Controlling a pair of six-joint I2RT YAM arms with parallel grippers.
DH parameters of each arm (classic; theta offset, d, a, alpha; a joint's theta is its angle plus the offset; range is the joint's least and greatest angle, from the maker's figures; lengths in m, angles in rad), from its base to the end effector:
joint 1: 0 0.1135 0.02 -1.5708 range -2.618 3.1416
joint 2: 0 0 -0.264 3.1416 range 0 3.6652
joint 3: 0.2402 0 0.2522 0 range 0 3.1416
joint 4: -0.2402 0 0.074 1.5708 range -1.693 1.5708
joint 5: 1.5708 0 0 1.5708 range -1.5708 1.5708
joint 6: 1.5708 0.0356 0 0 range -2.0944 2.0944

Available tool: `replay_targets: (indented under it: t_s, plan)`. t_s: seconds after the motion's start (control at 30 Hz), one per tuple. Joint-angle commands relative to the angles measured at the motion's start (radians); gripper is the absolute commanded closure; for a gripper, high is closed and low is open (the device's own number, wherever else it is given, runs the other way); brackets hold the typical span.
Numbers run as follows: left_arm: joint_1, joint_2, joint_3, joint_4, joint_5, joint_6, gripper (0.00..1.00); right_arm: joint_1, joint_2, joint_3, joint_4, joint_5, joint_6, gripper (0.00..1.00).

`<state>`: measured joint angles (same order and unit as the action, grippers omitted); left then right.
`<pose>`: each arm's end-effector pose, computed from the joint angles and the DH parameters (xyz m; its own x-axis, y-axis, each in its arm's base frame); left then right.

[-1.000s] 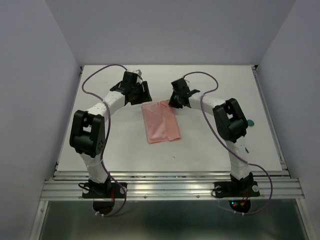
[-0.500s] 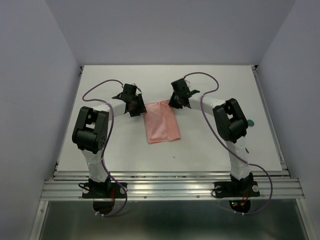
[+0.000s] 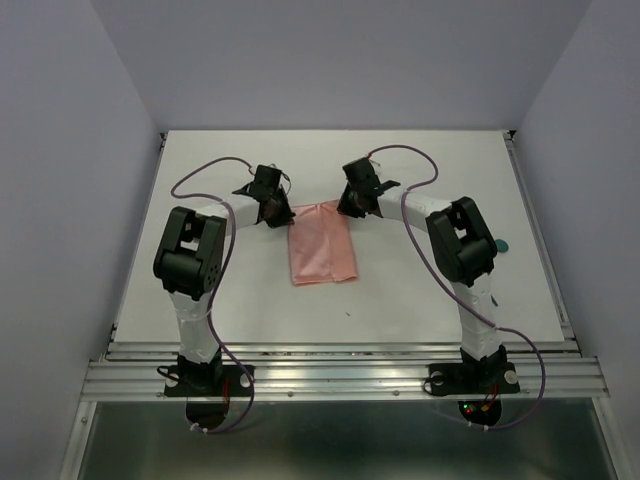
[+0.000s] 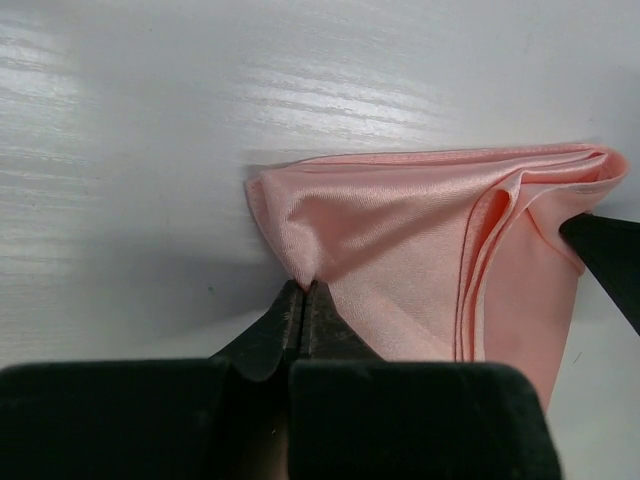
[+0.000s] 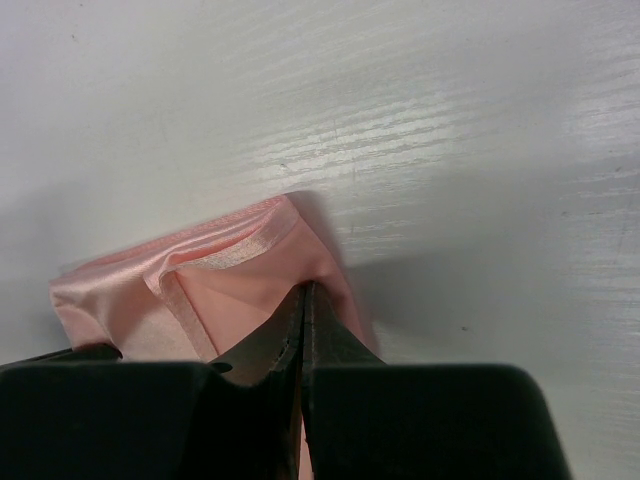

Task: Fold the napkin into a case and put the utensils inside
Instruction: Pick up the 2/3-rectangle-folded napkin from the center of the board, then fold the smaller-rectangle-folded napkin at the center of the board.

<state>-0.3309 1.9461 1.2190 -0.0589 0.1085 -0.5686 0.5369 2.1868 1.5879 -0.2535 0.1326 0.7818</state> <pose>0.3931 -0.1391 0.1637 -0.7767 -0.2991 -0.5542 -0.0271 0.8951 -0.4451 0.4154 0.2418 0.1582 -0.7636 0.3582 -0.5372 0.1491 0.9073 0.3931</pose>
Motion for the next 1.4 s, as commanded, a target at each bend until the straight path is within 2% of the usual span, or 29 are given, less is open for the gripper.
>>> replay_targets:
  t_s: [0.0, 0.2, 0.4, 0.7, 1.1, 1.37]
  plan:
    - [-0.007, 0.033, 0.039, -0.119, -0.07, 0.022, 1.0, 0.011, -0.001, -0.037, -0.096, 0.019, -0.021, 0.99]
    - [-0.013, 0.02, 0.157, -0.206, -0.061, 0.108, 1.0, 0.011, -0.007, -0.031, -0.095, 0.013, -0.007, 0.99]
    - [-0.036, 0.024, 0.26, -0.295, -0.064, 0.121, 1.0, 0.011, 0.001, -0.019, -0.096, 0.013, 0.026, 0.99]
    - [-0.077, 0.017, 0.31, -0.302, -0.001, 0.079, 1.0, 0.011, 0.002, -0.014, -0.089, 0.012, 0.039, 0.99]
    - [-0.132, 0.086, 0.442, -0.34, 0.0, 0.041, 1.0, 0.011, -0.001, -0.031, -0.082, 0.002, 0.05, 0.99]
    - [-0.138, 0.166, 0.493, -0.315, 0.086, 0.007, 1.0, 0.011, -0.001, -0.043, -0.064, -0.034, 0.071, 0.99]
